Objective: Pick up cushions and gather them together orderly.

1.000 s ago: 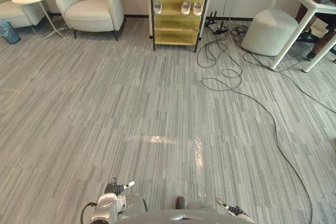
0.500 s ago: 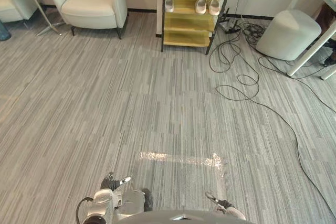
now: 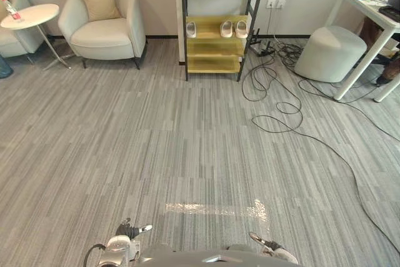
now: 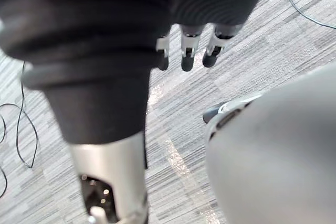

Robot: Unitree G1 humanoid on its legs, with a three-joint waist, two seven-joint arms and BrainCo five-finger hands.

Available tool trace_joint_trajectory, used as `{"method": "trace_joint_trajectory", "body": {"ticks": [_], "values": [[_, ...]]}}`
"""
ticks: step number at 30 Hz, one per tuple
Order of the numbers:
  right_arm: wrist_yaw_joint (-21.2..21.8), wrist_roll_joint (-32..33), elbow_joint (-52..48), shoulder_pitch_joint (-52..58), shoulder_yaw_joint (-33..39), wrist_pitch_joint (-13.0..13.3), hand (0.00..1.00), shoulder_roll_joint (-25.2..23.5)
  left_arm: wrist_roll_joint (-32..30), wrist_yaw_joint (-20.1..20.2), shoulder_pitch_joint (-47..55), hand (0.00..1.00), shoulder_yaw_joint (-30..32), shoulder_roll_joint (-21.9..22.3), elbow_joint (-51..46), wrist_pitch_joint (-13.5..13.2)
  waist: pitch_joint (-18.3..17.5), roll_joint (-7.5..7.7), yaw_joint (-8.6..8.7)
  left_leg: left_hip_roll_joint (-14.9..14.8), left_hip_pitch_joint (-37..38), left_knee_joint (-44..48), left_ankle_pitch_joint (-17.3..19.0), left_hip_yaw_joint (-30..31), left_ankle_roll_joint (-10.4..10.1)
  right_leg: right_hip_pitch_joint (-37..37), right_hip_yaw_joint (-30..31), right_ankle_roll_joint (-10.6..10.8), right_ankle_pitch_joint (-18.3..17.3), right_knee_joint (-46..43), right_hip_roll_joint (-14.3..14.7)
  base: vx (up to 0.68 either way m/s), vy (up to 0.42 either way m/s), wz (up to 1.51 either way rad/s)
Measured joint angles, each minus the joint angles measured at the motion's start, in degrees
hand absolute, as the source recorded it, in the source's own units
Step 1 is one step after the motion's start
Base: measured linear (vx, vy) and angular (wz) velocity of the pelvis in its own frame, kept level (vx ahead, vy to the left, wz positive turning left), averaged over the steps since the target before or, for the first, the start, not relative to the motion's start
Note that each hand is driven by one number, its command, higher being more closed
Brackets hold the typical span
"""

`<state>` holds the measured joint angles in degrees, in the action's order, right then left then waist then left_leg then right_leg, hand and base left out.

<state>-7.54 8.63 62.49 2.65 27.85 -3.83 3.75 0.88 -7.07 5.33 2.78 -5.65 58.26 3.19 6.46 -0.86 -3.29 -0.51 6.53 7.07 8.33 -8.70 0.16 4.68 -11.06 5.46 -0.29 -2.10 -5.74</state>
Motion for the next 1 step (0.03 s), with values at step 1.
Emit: {"method": "trace_joint_trajectory", "body": {"ticks": [1], "values": [[0.0, 0.0, 0.0, 0.2, 0.0, -0.1, 0.00, -0.1, 0.0, 0.0, -0.1, 0.00, 0.0, -0.1, 0.5, 0.0, -0.2, 0.27, -0.04, 0.3, -0.1, -0.4, -0.4, 0.2, -0.1, 0.4, 0.0, -0.1, 0.9, 1.6, 0.1, 0.00, 0.005, -0.04]]}}
